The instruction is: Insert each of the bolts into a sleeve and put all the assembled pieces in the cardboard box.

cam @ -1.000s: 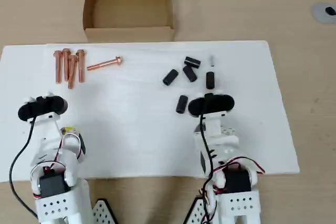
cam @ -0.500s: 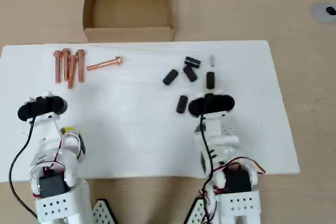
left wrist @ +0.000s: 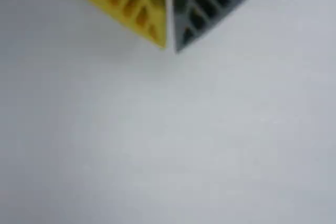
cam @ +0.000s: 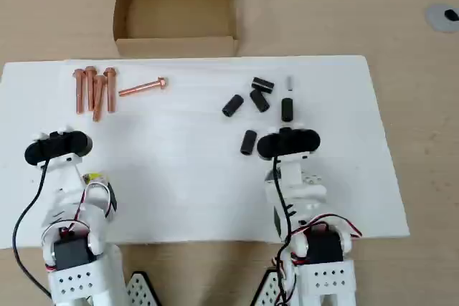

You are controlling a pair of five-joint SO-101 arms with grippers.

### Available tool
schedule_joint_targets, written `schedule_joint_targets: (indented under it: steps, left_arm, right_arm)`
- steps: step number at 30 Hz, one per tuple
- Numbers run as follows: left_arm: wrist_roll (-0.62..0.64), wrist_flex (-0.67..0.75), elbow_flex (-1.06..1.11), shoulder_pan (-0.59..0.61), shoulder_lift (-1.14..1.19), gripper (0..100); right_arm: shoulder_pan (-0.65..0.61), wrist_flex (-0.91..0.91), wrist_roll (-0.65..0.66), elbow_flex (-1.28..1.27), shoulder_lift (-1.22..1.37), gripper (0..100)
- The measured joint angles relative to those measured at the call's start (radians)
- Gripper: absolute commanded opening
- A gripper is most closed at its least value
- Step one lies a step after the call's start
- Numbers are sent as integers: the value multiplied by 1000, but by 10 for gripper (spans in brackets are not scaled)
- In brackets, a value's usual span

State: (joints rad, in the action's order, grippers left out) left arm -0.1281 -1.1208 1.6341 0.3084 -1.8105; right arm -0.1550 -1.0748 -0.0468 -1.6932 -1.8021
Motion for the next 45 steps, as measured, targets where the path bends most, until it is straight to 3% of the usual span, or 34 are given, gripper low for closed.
schedule_joint_targets:
  steps: [13, 16, 22, 29, 45]
  left_arm:
    - [0, 0, 0, 0, 0, 3]
    - [0, 0, -3, 0, 0, 4]
    - [-6, -74, -140, 0, 37, 2]
    - [-60, -77, -310, 0, 258, 2]
    - [-60, -78, -1046, 28, 1162, 6]
  right_arm:
    - [0, 0, 3, 0, 0, 12]
    - [0, -12, 68, 0, 0, 12]
    - [0, -103, 103, 91, 0, 12]
    - [0, -129, 175, 232, 3, 12]
    - [2, -129, 129, 1034, 1005, 11]
